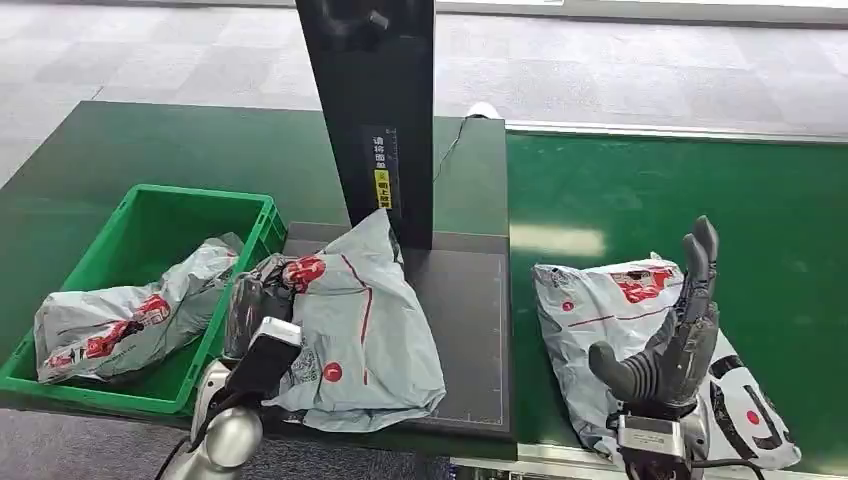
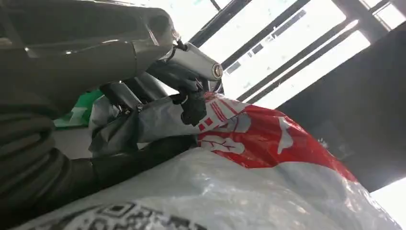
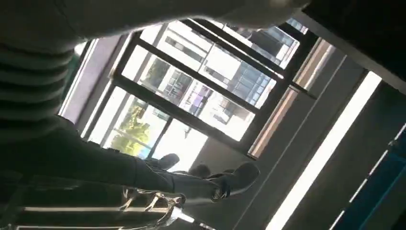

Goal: Moved the parcel from conveyor to table for the left to box.

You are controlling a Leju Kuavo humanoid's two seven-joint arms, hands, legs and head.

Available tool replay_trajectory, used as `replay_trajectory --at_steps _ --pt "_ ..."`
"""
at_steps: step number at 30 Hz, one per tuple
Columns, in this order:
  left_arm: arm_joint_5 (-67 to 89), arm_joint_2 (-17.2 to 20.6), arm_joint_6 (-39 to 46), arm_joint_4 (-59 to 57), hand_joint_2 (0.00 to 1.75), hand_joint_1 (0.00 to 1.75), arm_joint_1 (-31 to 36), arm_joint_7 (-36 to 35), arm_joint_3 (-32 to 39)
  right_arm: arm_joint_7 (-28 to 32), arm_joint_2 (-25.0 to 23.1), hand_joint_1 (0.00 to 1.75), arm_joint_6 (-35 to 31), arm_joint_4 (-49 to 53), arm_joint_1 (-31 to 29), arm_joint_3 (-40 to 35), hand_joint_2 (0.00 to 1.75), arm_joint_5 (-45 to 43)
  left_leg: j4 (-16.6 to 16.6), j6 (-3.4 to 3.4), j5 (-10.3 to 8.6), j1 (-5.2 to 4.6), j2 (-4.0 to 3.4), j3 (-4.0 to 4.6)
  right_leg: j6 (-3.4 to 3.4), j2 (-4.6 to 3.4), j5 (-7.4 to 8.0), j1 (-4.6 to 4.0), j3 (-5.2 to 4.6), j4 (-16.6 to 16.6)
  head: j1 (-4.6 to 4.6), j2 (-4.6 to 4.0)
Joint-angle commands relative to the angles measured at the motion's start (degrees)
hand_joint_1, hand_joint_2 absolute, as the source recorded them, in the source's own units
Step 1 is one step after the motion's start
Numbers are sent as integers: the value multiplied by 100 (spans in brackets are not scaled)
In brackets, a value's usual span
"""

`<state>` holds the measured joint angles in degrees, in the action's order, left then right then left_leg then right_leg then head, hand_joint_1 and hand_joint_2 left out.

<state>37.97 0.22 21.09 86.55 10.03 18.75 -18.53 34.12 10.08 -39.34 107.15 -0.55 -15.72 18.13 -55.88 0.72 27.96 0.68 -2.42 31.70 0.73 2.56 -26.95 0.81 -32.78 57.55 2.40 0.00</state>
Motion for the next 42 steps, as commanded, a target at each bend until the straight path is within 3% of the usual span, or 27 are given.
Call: replay_trajectory --at_steps 1,8,12,15,25,42 --pt "199 18 82 0 175 175 242 -100 91 -272 -58 0 -66 465 -41 -664 0 320 -2 0 -1 4 16 0 -6 -8 -1 -3 -1 3 0 0" --pt "199 4 90 -7 175 175 256 -100 103 -259 -89 0 -66 518 -12 -619 0 288 1 -5 -1 6 23 -4 -4 -13 0 -4 6 -3 0 0" --pt "343 -55 176 -45 175 175 486 -290 497 -359 -277 0 -66 893 148 -596 0 696 -4 -1 -2 5 23 5 -6 -6 -1 -4 -2 3 0 0" --pt "312 -108 185 -117 175 175 612 -326 880 -435 -250 0 23 1083 194 -678 0 482 -4 1 -2 8 23 4 -9 -8 -1 -7 -2 4 0 0" --pt "440 -269 337 159 175 175 241 -347 1227 27 -445 0 -66 1019 293 -579 0 319 2 -3 1 4 10 -5 -3 -16 0 -3 5 -3 0 0" --pt "432 -292 323 215 175 175 228 -365 1266 16 -467 0 -66 1021 239 -561 0 309 1 -3 0 5 18 -3 -4 -13 -1 -4 6 -3 0 0"
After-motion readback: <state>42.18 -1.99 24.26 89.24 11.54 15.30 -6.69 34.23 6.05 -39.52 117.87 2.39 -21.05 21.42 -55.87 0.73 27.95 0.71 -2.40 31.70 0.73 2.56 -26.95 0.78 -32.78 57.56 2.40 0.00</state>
